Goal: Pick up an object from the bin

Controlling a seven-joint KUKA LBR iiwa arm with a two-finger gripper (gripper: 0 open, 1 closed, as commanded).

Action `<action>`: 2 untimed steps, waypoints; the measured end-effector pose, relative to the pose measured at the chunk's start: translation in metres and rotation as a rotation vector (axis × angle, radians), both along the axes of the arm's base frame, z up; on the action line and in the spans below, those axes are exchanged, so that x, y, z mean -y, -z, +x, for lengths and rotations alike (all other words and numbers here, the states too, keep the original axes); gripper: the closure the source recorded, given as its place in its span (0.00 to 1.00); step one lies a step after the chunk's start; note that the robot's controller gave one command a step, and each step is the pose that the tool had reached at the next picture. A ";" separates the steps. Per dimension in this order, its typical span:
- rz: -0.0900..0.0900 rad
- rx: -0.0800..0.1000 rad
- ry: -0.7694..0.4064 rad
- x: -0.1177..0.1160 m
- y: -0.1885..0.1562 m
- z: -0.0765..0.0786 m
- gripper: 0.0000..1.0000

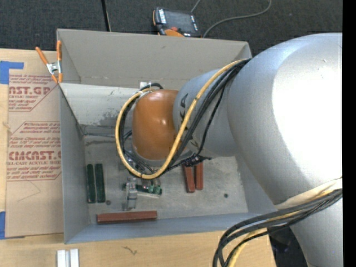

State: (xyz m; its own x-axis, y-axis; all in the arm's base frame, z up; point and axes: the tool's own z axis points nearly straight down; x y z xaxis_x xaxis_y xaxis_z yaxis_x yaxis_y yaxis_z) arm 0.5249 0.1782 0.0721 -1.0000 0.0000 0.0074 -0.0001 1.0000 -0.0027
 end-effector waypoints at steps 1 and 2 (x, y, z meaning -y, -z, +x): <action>0.001 0.006 0.051 0.055 0.003 0.006 0.00; 0.004 0.007 0.046 0.051 0.002 0.005 1.00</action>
Offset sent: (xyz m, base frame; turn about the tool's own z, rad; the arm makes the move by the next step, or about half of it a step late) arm 0.0055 -0.0520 -0.0021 0.0466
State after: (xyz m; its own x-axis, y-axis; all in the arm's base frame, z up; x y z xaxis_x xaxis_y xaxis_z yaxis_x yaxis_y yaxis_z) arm 0.5304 0.1271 0.0701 -0.9989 0.0464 0.0000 0.0464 0.9989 0.0016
